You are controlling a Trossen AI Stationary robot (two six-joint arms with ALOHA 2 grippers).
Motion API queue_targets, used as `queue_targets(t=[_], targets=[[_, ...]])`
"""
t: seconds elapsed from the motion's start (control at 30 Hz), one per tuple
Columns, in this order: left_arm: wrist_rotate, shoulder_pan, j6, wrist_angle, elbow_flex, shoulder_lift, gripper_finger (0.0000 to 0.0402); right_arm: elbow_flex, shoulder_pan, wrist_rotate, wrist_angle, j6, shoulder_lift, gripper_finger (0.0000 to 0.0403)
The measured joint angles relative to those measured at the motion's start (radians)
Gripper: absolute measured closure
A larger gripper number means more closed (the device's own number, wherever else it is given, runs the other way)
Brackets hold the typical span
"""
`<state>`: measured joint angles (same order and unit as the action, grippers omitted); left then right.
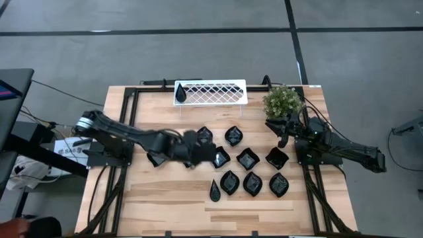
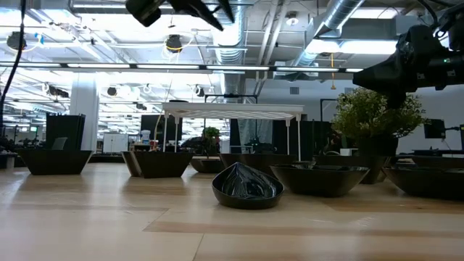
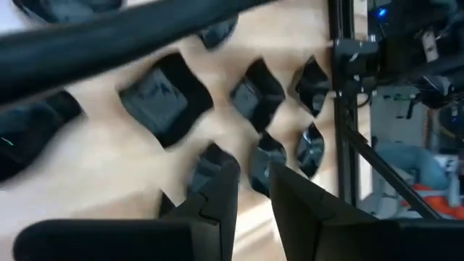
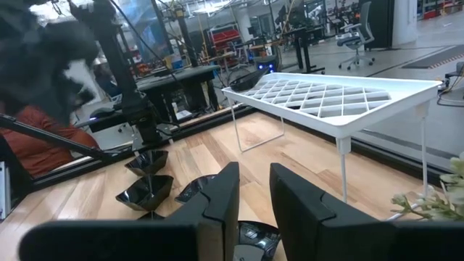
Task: Pick & Place Mini shaped plates
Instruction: Stack the drop-shaped plate on top of the drop-shaped plate on the shelf
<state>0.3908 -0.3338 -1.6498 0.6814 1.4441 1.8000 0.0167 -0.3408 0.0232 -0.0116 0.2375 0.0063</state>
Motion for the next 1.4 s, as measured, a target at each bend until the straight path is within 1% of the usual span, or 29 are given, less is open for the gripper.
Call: queue_targets(t=[0.23,0.4,0.53,0.77,0.93,1.2,1.4], targets=[[-0.041,-0.07,-0.164,-0.161,0.0,0.13,0.032,0.0,0.0,0.0,0.0,0.0,0.0,0.0329],[-0.08,-0.098,-0.235,-0.255,-0.001,0.198,0.032,0.0,0.0,0.0,0.0,0.0,0.0,0.0329],[-0.086,-0.116,-0.261,-0.309,-0.001,0.233,0.032,0.0,0.0,0.0,0.0,0.0,0.0,0.0329],[-0.085,-0.126,-0.269,-0.318,-0.001,0.239,0.032,0.0,0.0,0.0,0.0,0.0,0.0,0.0329],[-0.085,-0.125,-0.243,-0.318,-0.001,0.239,0.032,0.0,0.0,0.0,-0.001,0.0,0.0,0.0329],[-0.085,-0.125,-0.24,-0.235,-0.001,0.239,0.032,0.0,0.0,0.0,-0.001,0.0,0.0,0.0329],[-0.085,-0.125,-0.241,-0.233,-0.001,0.239,0.032,0.0,0.0,0.0,-0.001,0.0,0.0,0.0329]])
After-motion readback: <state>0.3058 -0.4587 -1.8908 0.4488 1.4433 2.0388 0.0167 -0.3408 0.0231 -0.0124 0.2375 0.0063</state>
